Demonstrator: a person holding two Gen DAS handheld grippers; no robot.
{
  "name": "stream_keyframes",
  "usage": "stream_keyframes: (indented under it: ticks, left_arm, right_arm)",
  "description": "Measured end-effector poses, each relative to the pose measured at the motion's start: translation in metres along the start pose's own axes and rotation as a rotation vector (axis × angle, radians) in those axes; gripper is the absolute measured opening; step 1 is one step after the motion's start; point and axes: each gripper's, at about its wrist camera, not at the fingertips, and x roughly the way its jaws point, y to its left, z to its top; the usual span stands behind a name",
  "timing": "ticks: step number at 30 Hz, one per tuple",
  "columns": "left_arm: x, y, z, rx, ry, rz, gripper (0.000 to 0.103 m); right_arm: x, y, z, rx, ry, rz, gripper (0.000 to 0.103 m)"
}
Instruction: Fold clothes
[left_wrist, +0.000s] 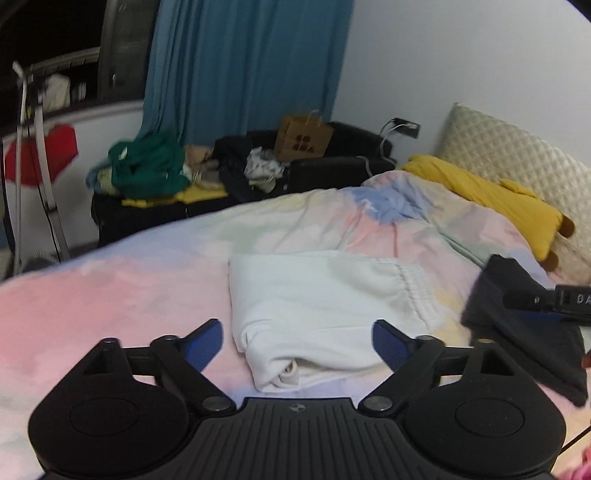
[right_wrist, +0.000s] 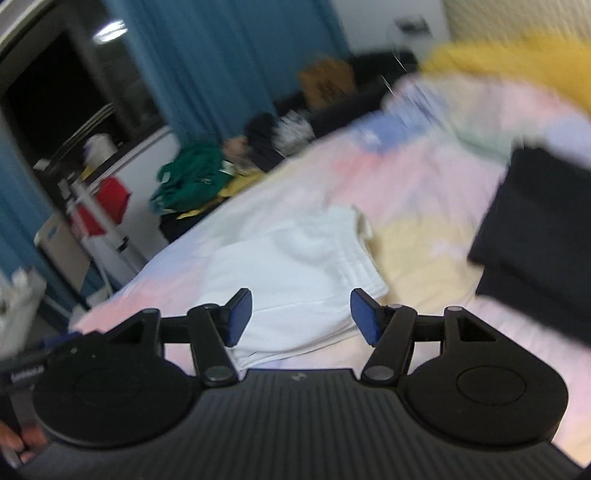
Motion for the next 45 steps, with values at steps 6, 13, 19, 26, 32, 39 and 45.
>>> stream_keyframes:
  ticks: [6,13,19,26,32,39,45]
  left_arm:
    - [-0.075,-0.023,-0.025,0.040,-0.070,0.036,0.103]
    - [-0.137,-0.025,-0.064,0.058,-0.118,0.100,0.103]
    - [-0.175,-0.004,-0.092,0.035,-0.171,0.149,0.103]
    - [-0.175,0.023,-0.117,0.019,-0.182,0.183,0.103]
    - [-0.162,0.035,-0.133,0.020,-0.184,0.176,0.103]
    - [-0.147,0.047,-0.145,0.006,-0.190,0.163,0.103]
    - [-0.134,0.050,-0.150,0.004,-0.182,0.175,0.103]
  right_arm:
    - [-0.076,0.049,-0.022,-0.117,-0.105,0.049,0.095]
    - [-0.112,0.094,-0.063,-0.162,-0.189,0.040,0.095]
    - [-0.111,0.118,-0.105,-0.190,-0.220,0.012,0.095]
    - [-0.094,0.137,-0.144,-0.248,-0.238,-0.020,0.095]
    - [-0.071,0.146,-0.171,-0.320,-0.259,-0.093,0.095]
    - [-0.057,0.143,-0.185,-0.317,-0.266,-0.132,0.095]
    - [-0.053,0.144,-0.191,-0.323,-0.296,-0.168,0.095]
